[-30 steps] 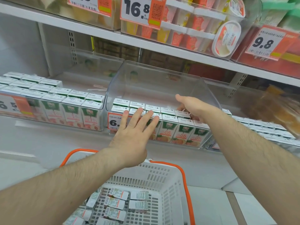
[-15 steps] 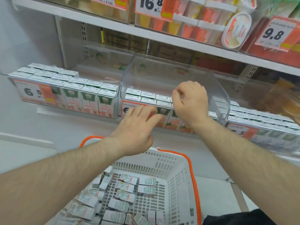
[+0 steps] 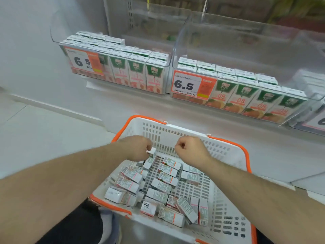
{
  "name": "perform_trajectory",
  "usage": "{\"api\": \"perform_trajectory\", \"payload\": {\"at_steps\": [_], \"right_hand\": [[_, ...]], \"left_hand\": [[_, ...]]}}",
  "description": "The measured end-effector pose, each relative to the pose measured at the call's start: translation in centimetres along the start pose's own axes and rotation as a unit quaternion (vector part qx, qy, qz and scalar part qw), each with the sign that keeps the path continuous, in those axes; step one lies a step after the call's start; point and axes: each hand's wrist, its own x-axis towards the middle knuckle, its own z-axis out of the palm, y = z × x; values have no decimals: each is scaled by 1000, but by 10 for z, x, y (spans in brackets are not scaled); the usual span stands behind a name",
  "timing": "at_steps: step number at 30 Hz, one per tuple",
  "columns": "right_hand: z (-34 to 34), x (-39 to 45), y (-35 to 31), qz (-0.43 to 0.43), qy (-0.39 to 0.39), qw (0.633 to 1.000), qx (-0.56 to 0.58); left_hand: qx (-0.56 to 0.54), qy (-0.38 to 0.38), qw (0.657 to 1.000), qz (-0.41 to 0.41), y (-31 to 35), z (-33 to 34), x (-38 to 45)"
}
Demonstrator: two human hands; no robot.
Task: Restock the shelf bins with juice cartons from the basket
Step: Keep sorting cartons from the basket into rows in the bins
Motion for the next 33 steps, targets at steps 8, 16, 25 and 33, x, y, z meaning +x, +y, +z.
{"api": "perform_trajectory", "payload": {"at_steps": [8,16,25,33], "right_hand": [[70,12,50,73,-202,975,-56],[122,42,51,62,-276,958,-54],[146,95,18,47,-315,947,-39],[100,80,35,60,-181,979,73]], "left_hand": [[3,-74,992,-100,-21,88,41],[97,-99,984,-115,-30,133,65],[-476,-68,844,-237,-48,95,74],[-703,-74,645,-290,-58,75,65]]}}
